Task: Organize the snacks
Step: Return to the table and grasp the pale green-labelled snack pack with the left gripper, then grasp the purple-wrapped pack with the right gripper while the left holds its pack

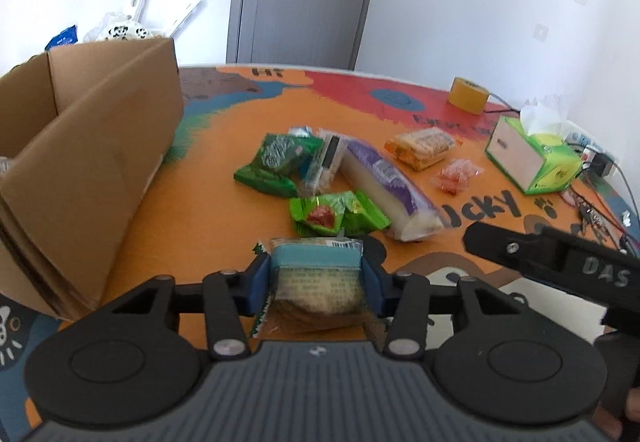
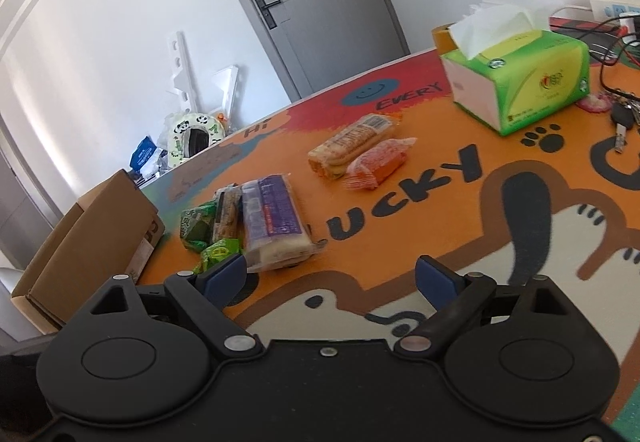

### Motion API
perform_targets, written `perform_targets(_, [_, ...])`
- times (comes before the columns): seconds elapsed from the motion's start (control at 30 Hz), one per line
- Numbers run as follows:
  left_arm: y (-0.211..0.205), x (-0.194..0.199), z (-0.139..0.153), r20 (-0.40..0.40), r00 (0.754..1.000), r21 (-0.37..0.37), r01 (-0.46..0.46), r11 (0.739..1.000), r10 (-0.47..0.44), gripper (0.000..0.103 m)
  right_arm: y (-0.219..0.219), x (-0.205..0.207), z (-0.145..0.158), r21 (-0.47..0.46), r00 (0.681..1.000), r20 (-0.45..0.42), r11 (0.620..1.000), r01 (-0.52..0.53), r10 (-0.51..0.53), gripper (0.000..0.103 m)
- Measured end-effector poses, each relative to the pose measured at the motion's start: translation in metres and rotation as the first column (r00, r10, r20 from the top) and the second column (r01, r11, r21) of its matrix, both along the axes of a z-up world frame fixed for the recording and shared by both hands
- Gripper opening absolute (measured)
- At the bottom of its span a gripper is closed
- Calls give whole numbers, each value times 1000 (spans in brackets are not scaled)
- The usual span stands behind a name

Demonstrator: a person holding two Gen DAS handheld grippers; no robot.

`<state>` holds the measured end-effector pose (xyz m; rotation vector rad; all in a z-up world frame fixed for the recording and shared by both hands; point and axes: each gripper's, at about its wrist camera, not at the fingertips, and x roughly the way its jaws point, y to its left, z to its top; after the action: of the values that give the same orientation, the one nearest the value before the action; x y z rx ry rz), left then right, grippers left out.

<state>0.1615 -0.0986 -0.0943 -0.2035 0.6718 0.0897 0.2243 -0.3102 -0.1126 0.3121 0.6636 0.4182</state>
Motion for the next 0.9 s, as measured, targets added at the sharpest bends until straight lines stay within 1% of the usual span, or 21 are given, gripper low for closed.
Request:
perform_targets(0.07, [3,-2,3,7,1000,-27,2,1000,-2,47,3,2,1,0,1000,5,1000,-5,5,92])
perform_targets(0.33, [18,-1,15,48,998,-52,-30,998,33,47,19,13,5,-17,999,15,999,-36,37,92])
perform_targets(0.53, [35,6,18,54,996,-69,-67,995,71,47,41,28,10,-44,998,29,997,-62,63,85])
perform_targets(0.63, [41,10,16,48,996,-79,-69,994,73,47,49,39,10,-40,998,17,997,-65,66,84])
perform_targets(0.67, [42,11,15,47,997,-84,-64,994,69,47,52,42,10,-46,998,13,997,-63,64,81])
perform_targets(0.73, [44,13,14,44,997,-87,-65,994,69,47,60,48,7,-70,998,6,996,-62,62,72])
perform_targets(0.8, [46,15,12,40,997,-94,-65,993,69,47,63,51,2,-73,997,-23,995,-69,67,49])
perform_targets(0.83, [46,16,11,38,997,-98,-68,993,72,47,65,52,-1,-76,997,-39,995,-72,69,49])
perform_targets(0.9, [47,16,11,38,997,-97,-69,993,73,47,68,51,1,-103,997,-28,992,-71,68,40])
